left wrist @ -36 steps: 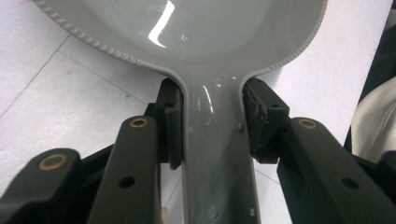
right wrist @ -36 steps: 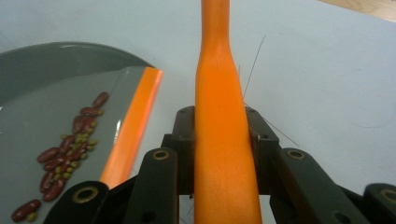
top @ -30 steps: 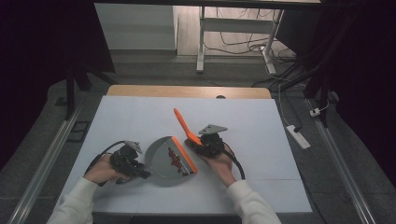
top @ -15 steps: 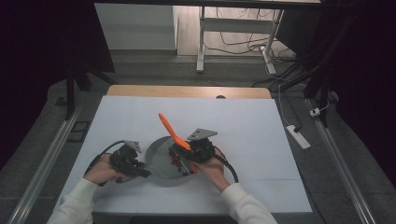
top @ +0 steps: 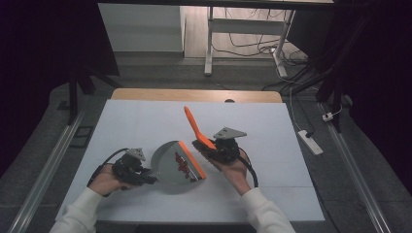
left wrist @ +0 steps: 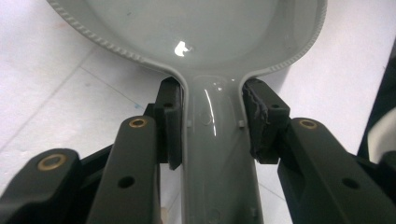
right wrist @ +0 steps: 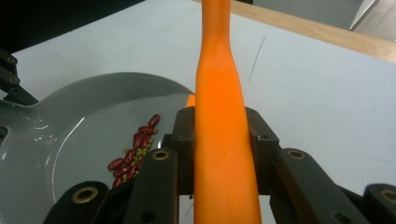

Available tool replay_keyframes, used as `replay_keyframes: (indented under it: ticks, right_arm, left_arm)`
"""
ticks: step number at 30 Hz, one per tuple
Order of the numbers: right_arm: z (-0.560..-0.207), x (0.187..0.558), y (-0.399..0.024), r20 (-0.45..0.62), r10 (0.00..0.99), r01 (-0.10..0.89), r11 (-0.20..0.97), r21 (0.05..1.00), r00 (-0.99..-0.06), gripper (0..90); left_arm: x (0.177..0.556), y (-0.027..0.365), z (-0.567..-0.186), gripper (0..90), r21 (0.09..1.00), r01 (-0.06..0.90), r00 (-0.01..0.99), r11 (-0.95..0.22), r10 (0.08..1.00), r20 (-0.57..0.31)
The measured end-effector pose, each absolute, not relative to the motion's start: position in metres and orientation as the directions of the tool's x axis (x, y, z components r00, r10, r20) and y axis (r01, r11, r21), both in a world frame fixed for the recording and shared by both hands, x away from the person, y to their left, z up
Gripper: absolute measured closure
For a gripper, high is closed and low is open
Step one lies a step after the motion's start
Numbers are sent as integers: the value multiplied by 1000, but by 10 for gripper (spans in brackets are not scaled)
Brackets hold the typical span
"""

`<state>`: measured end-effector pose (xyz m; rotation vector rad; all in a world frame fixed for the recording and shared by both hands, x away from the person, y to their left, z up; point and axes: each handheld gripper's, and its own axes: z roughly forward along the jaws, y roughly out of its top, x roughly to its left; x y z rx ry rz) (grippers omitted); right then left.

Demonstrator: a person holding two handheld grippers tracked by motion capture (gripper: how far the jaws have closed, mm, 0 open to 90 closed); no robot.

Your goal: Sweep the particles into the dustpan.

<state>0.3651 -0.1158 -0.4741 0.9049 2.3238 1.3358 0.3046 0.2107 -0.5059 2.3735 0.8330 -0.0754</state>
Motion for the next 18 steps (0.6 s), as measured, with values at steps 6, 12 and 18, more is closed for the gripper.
replay_keyframes:
  ticks: [6,12,18]
  right_arm:
    - [-469,366,-125,49,660,367,353,861,-750,700]
    - [-465,366,-133,52,666,365,341,866,-745,700]
    - [-462,367,-142,51,672,369,339,865,-738,701]
  left_arm:
    - [303,212,-503,610,569,591,786,-572,567,-247]
    - [301,214,-499,609,587,600,771,-543,589,-243]
    - [299,215,-496,609,599,618,748,-510,617,-247]
